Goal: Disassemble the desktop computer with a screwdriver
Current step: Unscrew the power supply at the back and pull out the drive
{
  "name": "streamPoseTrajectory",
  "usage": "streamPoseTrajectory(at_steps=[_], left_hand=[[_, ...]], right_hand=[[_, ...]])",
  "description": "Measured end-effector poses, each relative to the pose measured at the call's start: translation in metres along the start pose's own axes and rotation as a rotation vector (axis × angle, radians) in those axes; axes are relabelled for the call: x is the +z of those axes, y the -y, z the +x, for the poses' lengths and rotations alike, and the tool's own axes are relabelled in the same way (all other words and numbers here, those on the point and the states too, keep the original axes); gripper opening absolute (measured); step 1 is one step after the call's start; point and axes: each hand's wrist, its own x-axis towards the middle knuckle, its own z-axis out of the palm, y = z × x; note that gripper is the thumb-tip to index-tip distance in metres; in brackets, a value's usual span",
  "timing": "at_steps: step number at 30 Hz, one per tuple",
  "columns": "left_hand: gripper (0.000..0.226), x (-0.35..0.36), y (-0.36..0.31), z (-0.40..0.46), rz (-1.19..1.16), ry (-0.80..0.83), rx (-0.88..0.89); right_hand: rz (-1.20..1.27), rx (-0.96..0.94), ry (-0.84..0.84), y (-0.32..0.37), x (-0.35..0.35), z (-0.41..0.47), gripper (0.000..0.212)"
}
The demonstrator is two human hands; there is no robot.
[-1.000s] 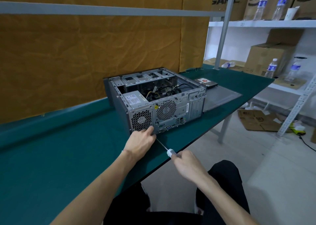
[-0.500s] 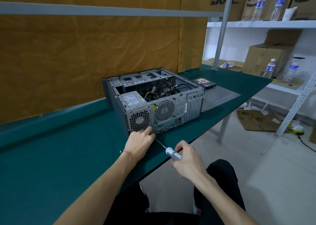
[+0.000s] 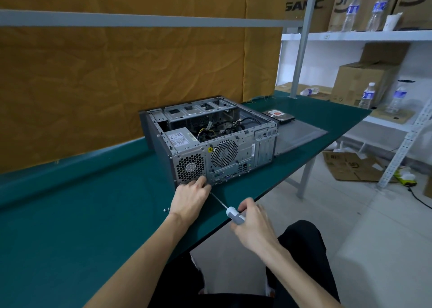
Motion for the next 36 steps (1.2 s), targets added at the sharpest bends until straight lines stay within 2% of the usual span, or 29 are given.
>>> streamPoseTrajectory(at_steps=[3,7,9,13,17,19,22,26,29,32,36], left_hand=[[0.027,0.0,0.0,0.0,-0.009,-0.021,-0.01],[0.032,-0.001,0.001,-0.001,0.0,-0.035,-0.009],[0.031,0.002,0.002,-0.001,-0.019,-0.064,-0.002],[0.013,0.003,0.001,0.001,-0.071,-0.115,-0.027],[0.012,-0.001,-0.003,-0.015,-0.386,-0.251,-0.176],[0.011,-0.002,-0.007,-0.031,-0.574,-0.285,-0.232],[0.011,-0.008,-0.006,-0.058,-0.844,-0.382,-0.37],[0.017,-0.019,0.01,-0.091,-0.917,-0.446,-0.497],[0.018,-0.021,0.025,-0.114,-0.9,-0.375,-0.598],[0.012,-0.024,0.035,-0.122,-0.862,-0.208,-0.752],[0.009,-0.032,0.043,-0.109,-0.791,-0.015,-0.855]], right_hand=[[-0.053,-0.006,0.067,0.0,0.0,0.0,0.022],[-0.173,-0.052,0.037,0.006,-0.01,0.003,0.016],[-0.129,-0.016,0.067,0.003,-0.016,0.005,0.014],[0.075,0.068,0.095,-0.024,-0.023,0.006,0.013],[0.529,0.146,0.042,-0.041,-0.023,0.007,0.017],[0.668,0.167,0.037,-0.037,-0.02,0.007,0.02],[0.732,0.107,0.077,-0.021,-0.007,0.005,0.023],[0.747,0.002,0.127,0.001,0.015,0.002,0.02],[0.738,-0.047,0.159,0.008,0.03,-0.003,0.024],[0.705,-0.074,0.179,0.011,0.039,-0.007,0.027],[0.661,-0.08,0.189,0.015,0.039,-0.007,0.03]])
